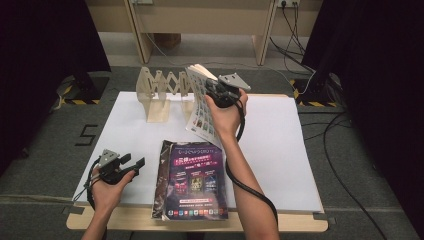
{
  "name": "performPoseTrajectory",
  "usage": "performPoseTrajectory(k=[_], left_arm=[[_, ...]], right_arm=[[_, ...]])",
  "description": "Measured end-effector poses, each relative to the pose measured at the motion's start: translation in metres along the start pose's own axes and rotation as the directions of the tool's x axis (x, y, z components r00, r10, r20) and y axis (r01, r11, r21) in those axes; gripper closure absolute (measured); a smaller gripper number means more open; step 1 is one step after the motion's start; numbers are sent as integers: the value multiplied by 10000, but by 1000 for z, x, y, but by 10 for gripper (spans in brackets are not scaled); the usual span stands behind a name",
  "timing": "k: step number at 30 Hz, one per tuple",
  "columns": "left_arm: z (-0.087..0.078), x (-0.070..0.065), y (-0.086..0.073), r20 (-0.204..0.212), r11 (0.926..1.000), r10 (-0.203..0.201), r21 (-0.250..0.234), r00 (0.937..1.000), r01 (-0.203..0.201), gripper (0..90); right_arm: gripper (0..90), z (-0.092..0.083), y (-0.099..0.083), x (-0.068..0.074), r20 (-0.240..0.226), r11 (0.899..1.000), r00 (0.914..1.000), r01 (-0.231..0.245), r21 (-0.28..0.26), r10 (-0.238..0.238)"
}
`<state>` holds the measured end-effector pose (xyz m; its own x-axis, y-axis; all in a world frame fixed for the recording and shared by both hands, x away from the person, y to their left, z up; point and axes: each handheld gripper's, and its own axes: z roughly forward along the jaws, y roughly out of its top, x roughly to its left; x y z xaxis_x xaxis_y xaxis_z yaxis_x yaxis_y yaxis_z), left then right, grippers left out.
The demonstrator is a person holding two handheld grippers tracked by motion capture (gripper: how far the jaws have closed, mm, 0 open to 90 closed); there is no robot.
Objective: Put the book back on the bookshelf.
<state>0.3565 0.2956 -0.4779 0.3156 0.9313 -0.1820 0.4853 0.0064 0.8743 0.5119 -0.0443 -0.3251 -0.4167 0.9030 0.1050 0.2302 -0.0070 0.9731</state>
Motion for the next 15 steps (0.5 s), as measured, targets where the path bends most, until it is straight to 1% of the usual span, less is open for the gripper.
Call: performPoseTrajectory(k=[1,3,5,7,9,10,11,15], left_arm=[[0,0,0,8,10000,10,11,10000,-10,363],[0,0,0,6,10000,13,11,10000,-13,363],[0,0,0,1,10000,21,32,10000,-21,363],[0,0,0,3,10000,22,24,10000,-22,362],[0,1,0,1,10000,23,39,10000,-23,362],[0,1,0,6,10000,27,31,10000,-27,362],[0,1,0,6,10000,28,36,10000,-28,362],[0,1,-1,22,10000,18,43,10000,-18,361]], right_arm=[[662,2,0,-1,43,10000,9999,92,23,-92],[674,3,1,0,64,9999,9999,104,91,-104],[690,5,1,-1,98,9996,9996,255,123,-256],[695,5,2,-1,65,9991,9995,307,292,-309],[704,5,3,-1,112,9988,9993,365,328,-369],[717,5,3,0,152,9977,9982,577,365,-583],[719,5,3,0,136,9975,9979,622,350,-627],[725,5,3,0,72,9978,9982,592,292,-594]])
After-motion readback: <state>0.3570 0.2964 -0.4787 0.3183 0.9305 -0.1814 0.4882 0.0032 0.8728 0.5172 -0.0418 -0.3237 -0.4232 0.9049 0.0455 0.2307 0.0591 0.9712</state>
